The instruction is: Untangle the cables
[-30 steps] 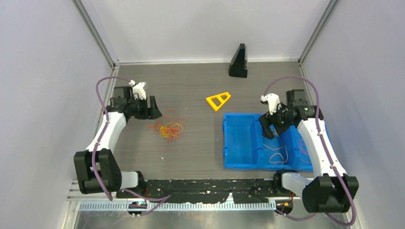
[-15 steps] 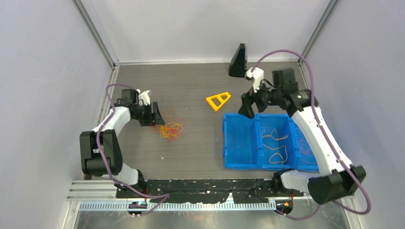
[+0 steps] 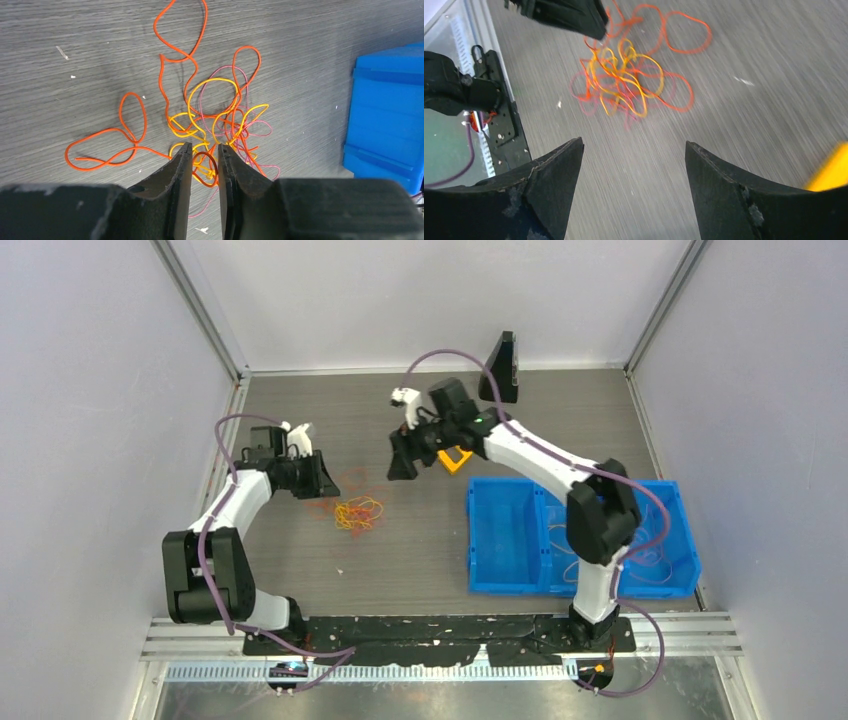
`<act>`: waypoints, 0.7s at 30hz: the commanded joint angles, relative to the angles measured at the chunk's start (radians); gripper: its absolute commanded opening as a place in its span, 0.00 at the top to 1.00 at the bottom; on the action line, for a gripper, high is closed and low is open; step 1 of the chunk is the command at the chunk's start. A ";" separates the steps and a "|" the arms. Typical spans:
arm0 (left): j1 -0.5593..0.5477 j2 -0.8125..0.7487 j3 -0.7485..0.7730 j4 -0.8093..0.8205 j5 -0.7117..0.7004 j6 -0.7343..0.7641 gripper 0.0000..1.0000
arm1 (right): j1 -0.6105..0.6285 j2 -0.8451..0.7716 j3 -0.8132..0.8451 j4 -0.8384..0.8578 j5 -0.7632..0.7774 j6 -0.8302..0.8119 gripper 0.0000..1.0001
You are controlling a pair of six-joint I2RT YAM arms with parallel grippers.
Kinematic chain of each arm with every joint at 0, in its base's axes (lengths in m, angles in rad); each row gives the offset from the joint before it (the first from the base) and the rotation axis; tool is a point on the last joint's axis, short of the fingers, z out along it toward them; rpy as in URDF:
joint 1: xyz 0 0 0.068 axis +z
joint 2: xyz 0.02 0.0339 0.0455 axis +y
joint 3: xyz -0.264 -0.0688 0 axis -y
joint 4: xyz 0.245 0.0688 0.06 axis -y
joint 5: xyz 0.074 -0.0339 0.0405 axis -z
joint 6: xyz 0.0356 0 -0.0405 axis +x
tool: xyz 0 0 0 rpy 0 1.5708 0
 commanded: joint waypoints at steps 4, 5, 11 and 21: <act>0.004 -0.026 -0.009 0.005 0.004 0.002 0.81 | 0.111 0.221 0.181 0.215 -0.008 0.155 0.20; 0.004 -0.022 -0.009 0.004 0.010 0.002 0.81 | 0.116 0.236 0.182 0.239 -0.009 0.177 0.20; 0.004 -0.030 -0.024 0.017 0.023 -0.012 0.96 | 0.165 0.326 0.190 0.281 0.007 0.188 0.24; 0.040 -0.140 -0.004 -0.023 0.087 -0.023 1.00 | 0.215 0.397 0.157 0.251 0.095 0.122 0.34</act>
